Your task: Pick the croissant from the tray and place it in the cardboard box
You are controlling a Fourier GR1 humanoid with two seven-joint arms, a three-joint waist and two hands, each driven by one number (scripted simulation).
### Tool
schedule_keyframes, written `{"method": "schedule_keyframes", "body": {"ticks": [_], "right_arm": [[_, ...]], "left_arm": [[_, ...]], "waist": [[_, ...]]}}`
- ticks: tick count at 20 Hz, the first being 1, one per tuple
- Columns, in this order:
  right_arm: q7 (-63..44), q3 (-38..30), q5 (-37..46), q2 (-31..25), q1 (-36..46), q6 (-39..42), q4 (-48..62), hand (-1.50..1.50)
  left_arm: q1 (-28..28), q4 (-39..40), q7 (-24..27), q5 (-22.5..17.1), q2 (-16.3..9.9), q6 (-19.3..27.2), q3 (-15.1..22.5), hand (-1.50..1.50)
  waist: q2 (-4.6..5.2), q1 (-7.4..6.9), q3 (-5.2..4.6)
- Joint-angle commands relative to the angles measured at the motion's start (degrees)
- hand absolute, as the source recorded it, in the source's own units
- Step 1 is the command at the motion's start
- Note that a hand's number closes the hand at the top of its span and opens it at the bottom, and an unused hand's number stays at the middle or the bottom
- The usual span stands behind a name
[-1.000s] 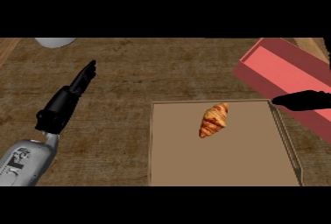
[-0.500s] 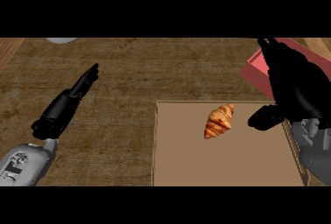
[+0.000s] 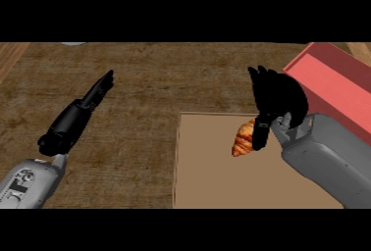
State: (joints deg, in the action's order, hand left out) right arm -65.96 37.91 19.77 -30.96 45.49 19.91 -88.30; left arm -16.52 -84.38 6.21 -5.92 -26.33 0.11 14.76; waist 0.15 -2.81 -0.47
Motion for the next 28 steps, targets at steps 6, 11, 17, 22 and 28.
{"method": "schedule_keyframes", "body": {"ticks": [6, 11, 17, 22, 28], "right_arm": [[-18.09, 3.13, -4.21, 12.93, 8.55, 9.94, 18.44, -1.50], [-19.15, 1.41, -4.75, 16.60, 12.27, 9.08, 27.24, -1.50], [-19.20, 1.69, -3.00, 22.86, 15.94, 9.27, 36.48, -1.50], [-19.21, 2.62, 0.22, 26.27, 17.73, 7.24, 41.33, -1.50], [-15.94, 2.74, 2.31, 26.57, 17.00, 7.35, 46.38, -1.50]], "left_arm": [[-2.11, 0.60, -1.12, 0.15, 0.11, -0.43, -0.71, 0.00], [-0.30, 0.21, -0.84, -0.15, -0.10, -0.57, -1.39, 0.00], [1.81, 0.81, 0.22, 1.23, 0.35, -0.32, -0.73, 0.00], [2.19, 0.40, 0.96, 1.05, 0.17, -0.28, -2.18, 0.00], [1.99, 1.53, 2.86, 0.42, -0.46, -1.73, -4.16, 0.00]], "waist": [[-0.05, 0.16, 0.13], [-0.35, 0.91, 0.25], [-0.48, 1.75, 0.26], [-0.48, 2.06, 0.34], [-0.21, 2.57, 0.36]]}}
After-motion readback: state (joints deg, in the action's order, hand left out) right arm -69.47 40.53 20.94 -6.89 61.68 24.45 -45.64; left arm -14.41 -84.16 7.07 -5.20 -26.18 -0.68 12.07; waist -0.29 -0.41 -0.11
